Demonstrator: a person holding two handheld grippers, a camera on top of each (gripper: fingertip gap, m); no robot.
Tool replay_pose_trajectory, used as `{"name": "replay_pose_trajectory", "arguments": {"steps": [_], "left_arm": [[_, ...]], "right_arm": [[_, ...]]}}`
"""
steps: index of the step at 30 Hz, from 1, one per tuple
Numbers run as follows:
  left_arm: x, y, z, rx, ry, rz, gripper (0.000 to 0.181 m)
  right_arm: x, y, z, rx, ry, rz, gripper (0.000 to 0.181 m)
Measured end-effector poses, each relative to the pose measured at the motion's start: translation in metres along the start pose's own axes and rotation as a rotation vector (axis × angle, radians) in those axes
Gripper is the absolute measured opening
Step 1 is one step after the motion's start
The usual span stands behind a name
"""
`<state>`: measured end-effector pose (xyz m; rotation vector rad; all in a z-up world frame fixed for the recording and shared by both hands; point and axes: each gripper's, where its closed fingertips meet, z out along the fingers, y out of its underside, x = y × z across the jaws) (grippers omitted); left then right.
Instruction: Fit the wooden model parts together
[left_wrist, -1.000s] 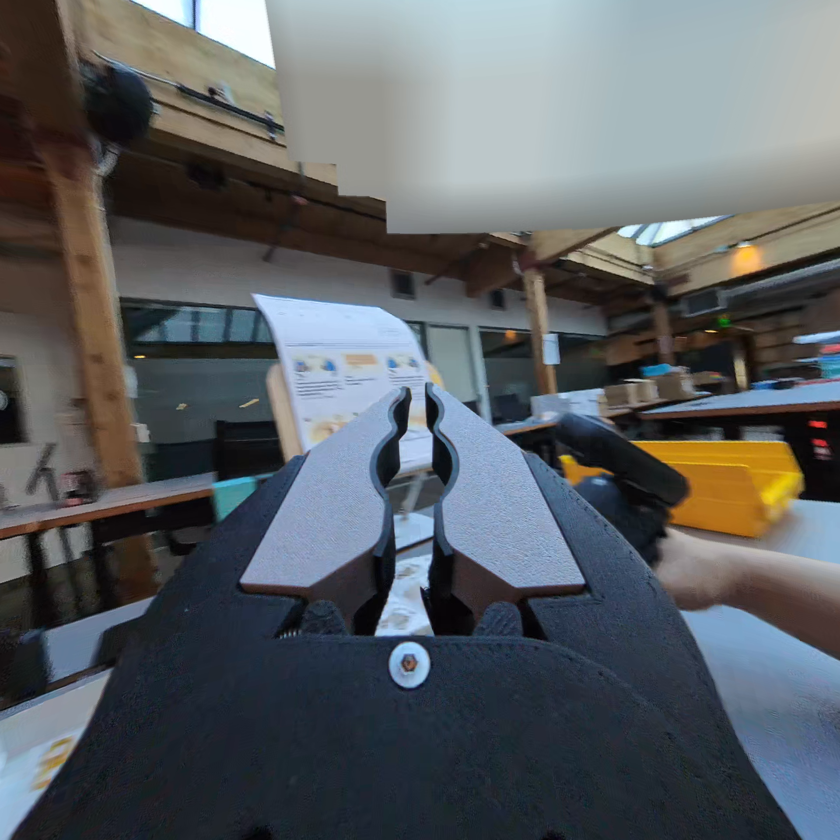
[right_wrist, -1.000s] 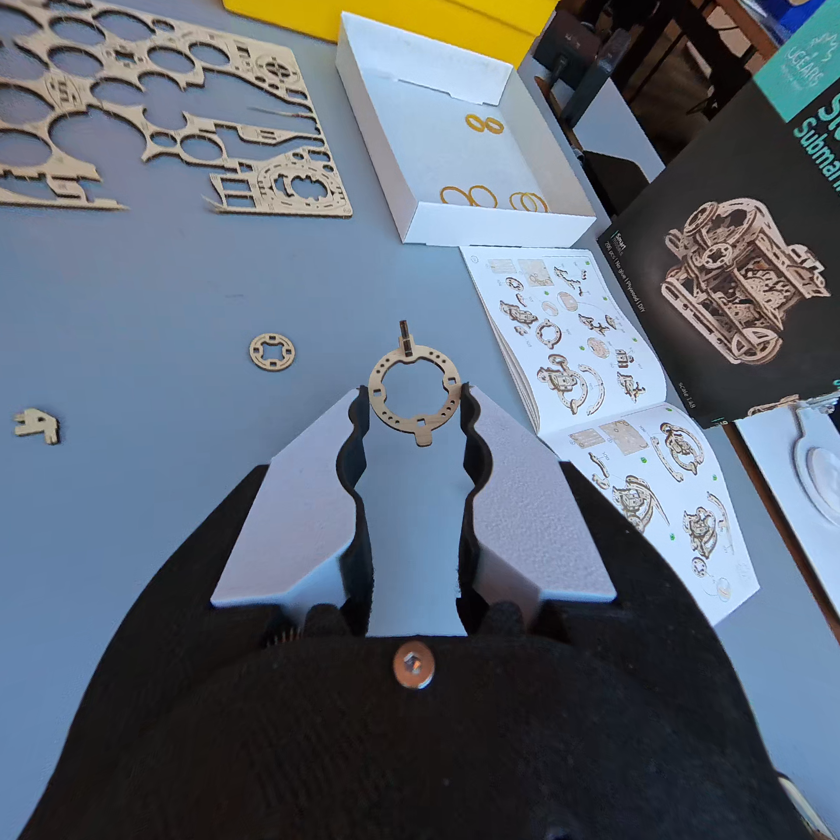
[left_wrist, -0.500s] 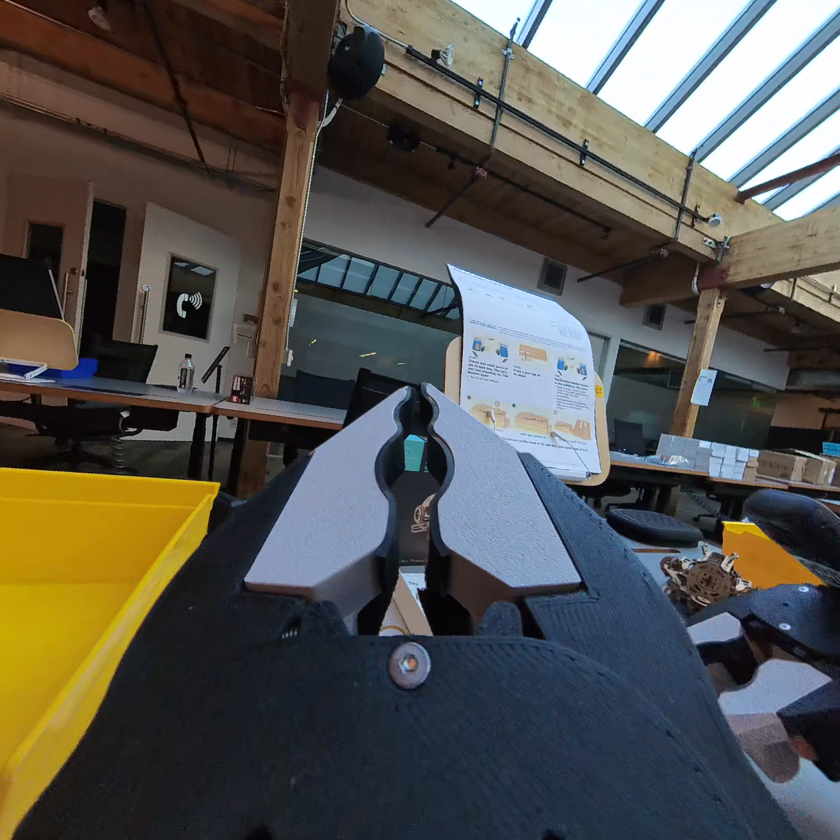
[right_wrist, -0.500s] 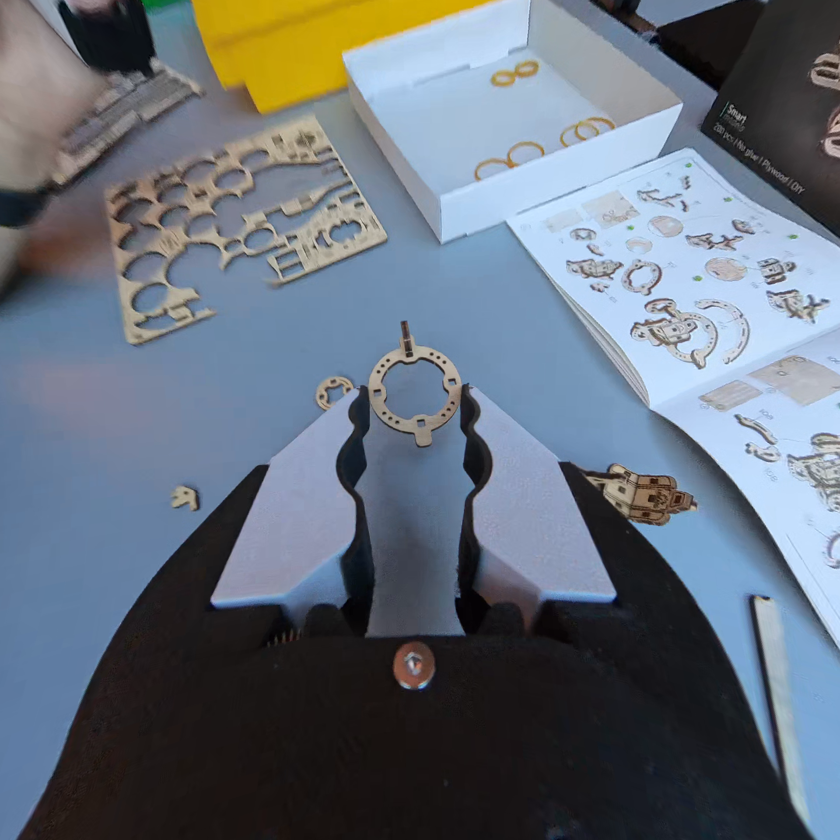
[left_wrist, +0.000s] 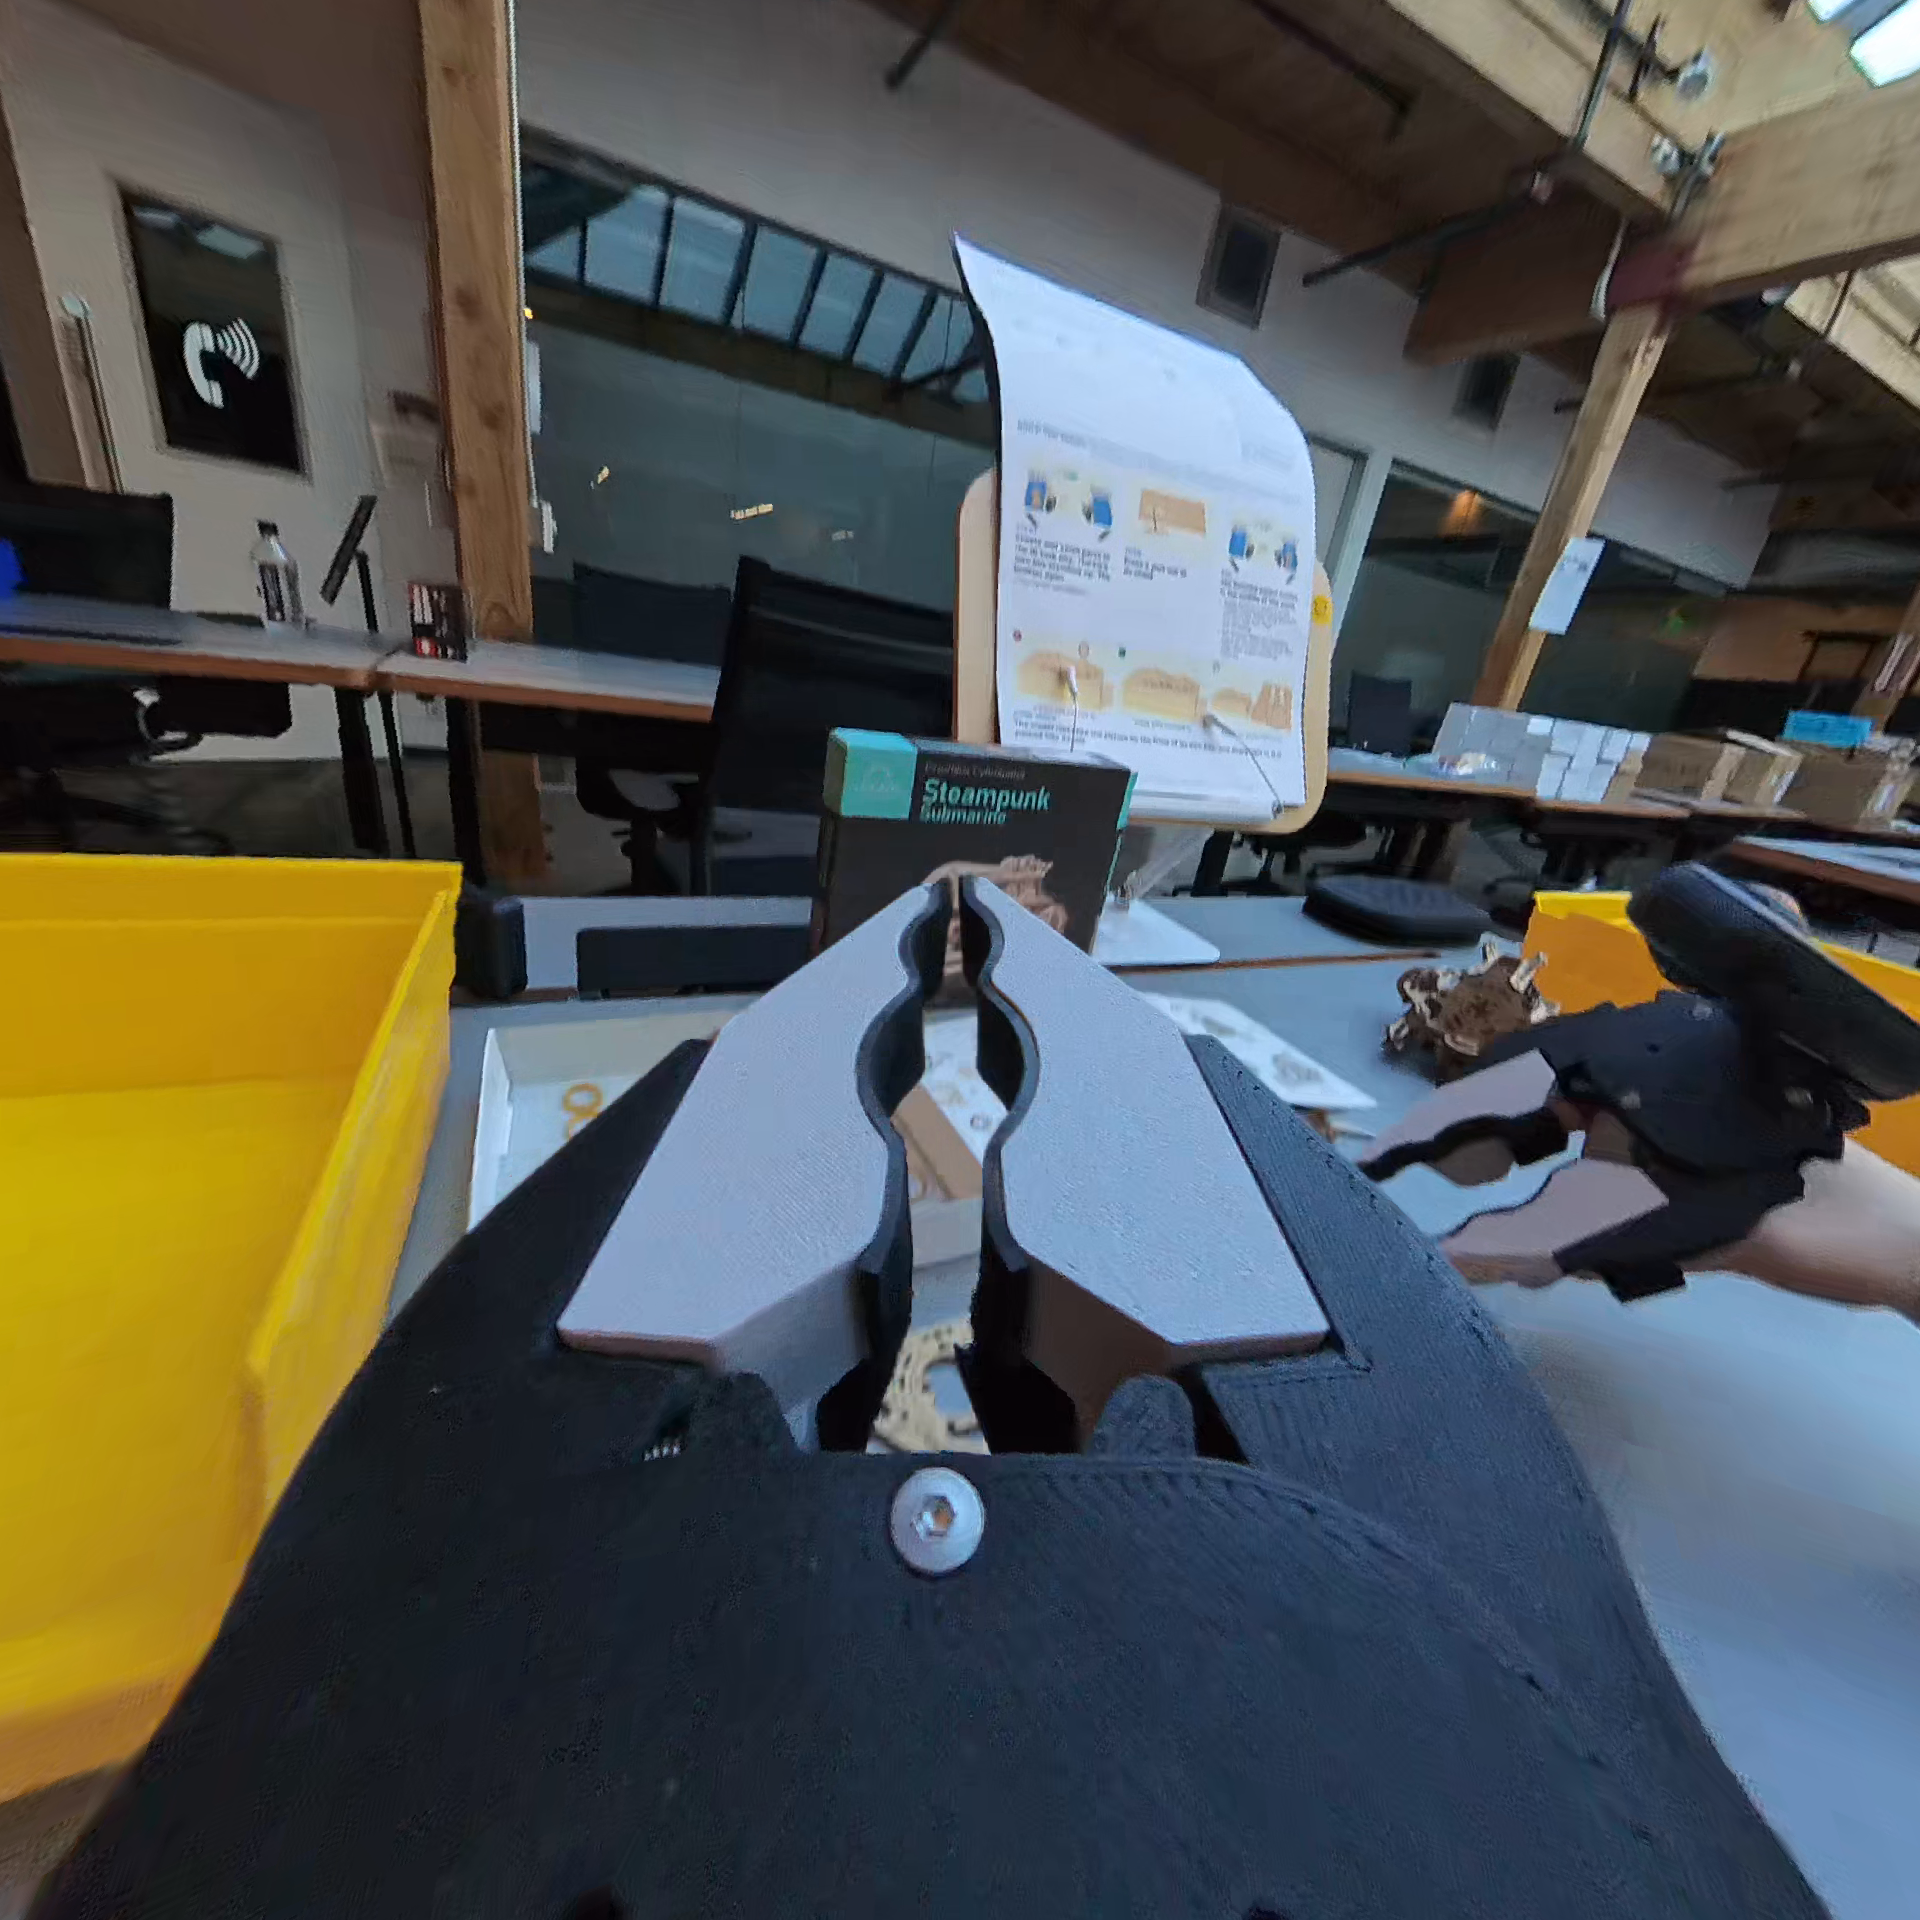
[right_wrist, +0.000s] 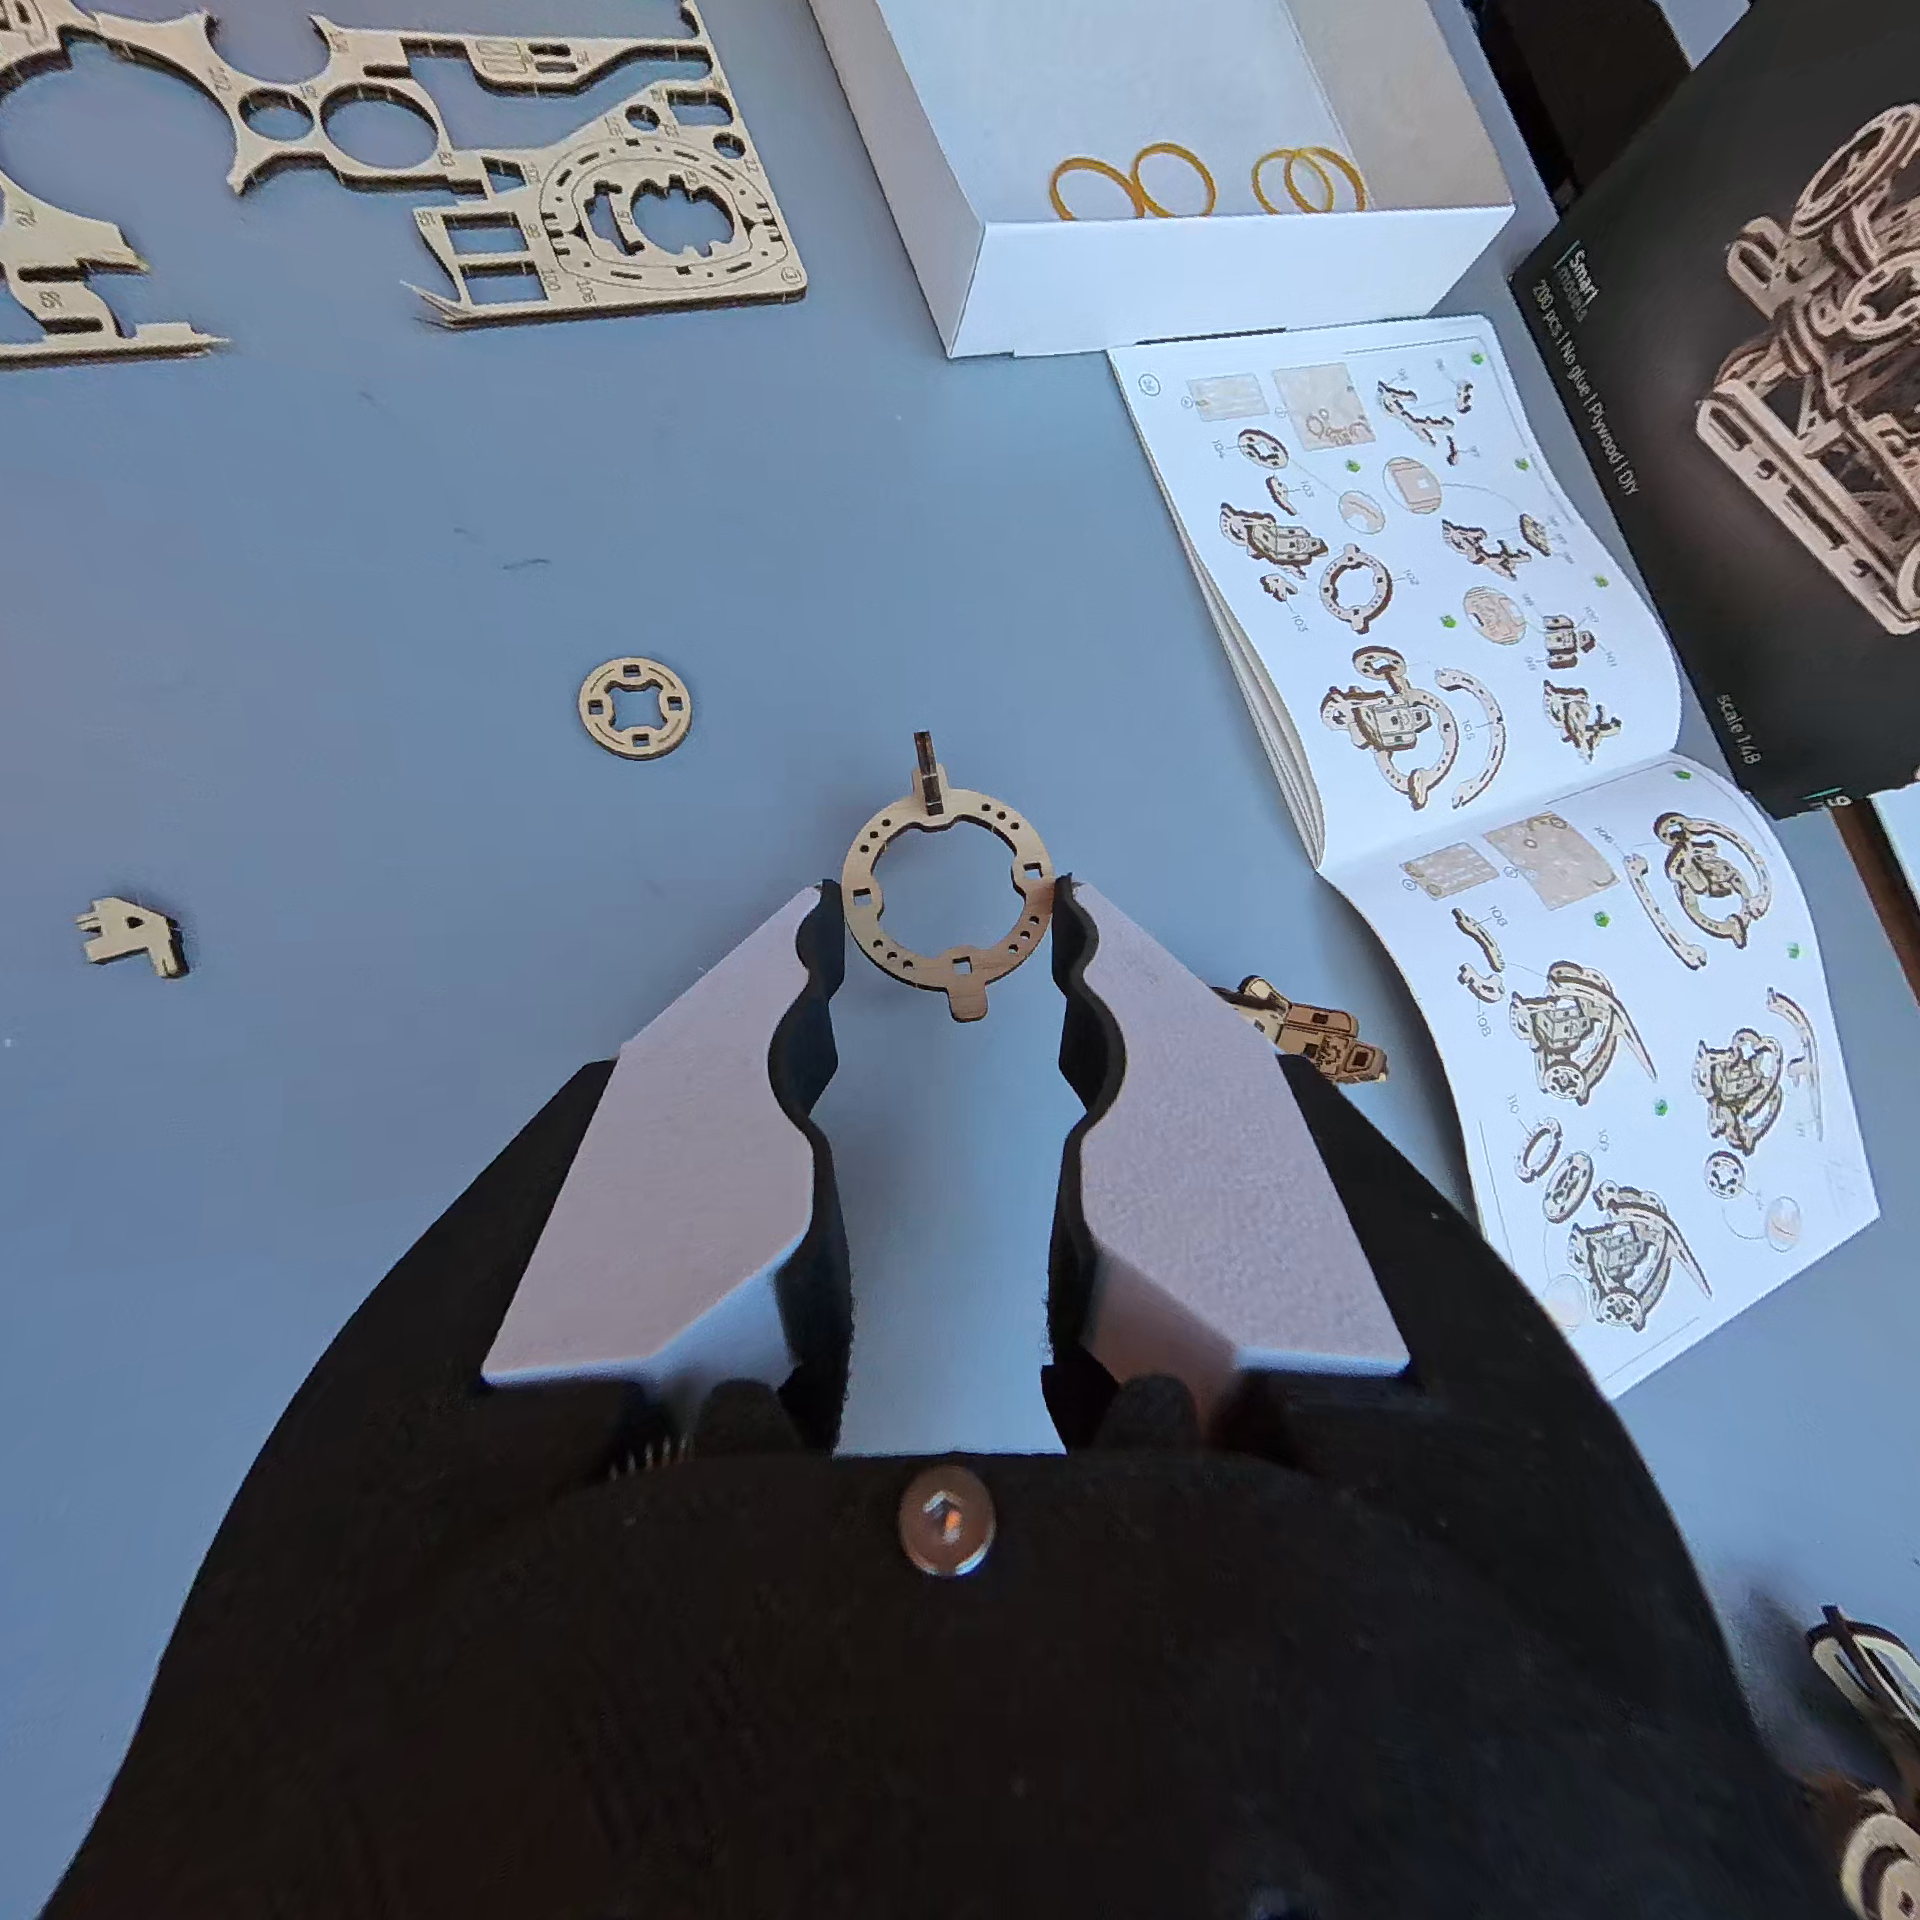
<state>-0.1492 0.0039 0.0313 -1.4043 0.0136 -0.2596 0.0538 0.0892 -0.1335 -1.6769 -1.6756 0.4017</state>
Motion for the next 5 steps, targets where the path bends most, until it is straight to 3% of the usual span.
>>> {"name": "replay_pose_trajectory", "arguments": {"steps": [1, 5], "left_arm": [[-0.001, 0.008, -0.008, -0.061, 0.001, 0.014, 0.000], [0.004, 0.053, -0.036, -0.347, 0.036, 0.129, 0.003]], "right_arm": [[0.001, 0.001, 0.000, 0.001, -0.002, 0.006, 0.039], [-0.008, 0.003, 0.003, 0.000, -0.058, -0.005, 0.039]]}}
